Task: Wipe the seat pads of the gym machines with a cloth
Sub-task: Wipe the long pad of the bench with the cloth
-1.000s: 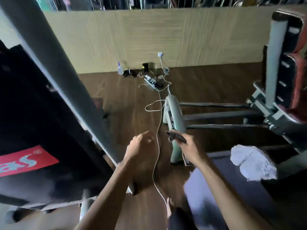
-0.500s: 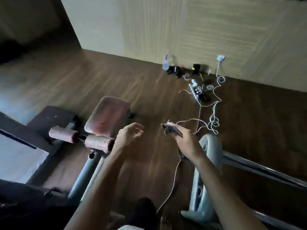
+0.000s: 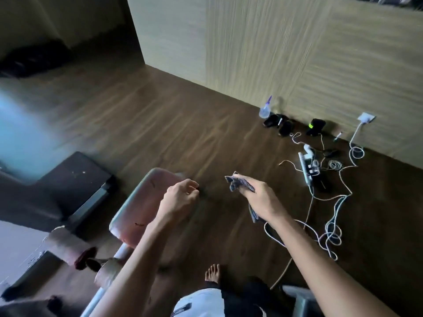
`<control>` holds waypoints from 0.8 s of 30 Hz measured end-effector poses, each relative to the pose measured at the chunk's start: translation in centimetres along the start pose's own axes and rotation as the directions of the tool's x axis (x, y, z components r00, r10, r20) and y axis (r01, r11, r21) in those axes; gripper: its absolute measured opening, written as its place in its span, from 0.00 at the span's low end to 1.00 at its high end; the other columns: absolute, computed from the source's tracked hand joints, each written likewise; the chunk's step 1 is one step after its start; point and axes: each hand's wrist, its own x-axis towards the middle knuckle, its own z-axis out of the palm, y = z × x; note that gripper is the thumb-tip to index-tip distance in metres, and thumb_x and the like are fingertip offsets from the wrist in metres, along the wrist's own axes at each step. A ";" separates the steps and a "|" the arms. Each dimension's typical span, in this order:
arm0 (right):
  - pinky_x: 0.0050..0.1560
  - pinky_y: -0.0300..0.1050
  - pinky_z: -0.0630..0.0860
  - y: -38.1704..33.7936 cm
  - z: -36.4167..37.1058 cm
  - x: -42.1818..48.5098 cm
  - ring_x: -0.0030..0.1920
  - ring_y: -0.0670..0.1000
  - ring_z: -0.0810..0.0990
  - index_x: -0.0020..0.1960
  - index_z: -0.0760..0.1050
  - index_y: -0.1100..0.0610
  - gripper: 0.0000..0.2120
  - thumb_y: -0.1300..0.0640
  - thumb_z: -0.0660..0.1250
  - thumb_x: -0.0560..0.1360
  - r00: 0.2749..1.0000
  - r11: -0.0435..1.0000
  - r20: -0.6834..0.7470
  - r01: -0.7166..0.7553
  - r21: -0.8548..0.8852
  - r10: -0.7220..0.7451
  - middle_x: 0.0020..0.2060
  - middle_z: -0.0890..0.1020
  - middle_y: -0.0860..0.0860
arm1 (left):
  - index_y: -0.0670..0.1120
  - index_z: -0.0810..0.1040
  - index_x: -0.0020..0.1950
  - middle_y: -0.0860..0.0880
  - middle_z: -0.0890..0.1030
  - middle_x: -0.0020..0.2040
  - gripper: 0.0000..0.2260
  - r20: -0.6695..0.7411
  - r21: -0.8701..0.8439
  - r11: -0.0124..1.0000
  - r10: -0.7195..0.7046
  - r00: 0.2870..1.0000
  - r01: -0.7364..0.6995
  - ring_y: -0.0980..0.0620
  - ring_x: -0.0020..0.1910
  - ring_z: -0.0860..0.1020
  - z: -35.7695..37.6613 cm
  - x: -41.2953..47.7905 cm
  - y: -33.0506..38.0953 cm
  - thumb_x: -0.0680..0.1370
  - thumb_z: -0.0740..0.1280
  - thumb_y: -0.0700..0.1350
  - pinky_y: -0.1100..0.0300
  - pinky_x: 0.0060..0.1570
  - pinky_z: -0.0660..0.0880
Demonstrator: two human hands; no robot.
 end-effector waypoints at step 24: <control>0.49 0.19 0.64 -20.1 8.5 53.7 0.58 0.39 0.77 0.65 0.79 0.46 0.15 0.57 0.65 0.80 0.445 0.814 0.837 0.581 0.001 -0.319 0.62 0.81 0.41 | 0.54 0.82 0.50 0.52 0.85 0.48 0.05 -0.523 -0.442 0.689 -0.718 0.459 0.575 0.52 0.50 0.83 -7.8 35.8 1.2 0.77 0.69 0.46 0.57 0.53 0.77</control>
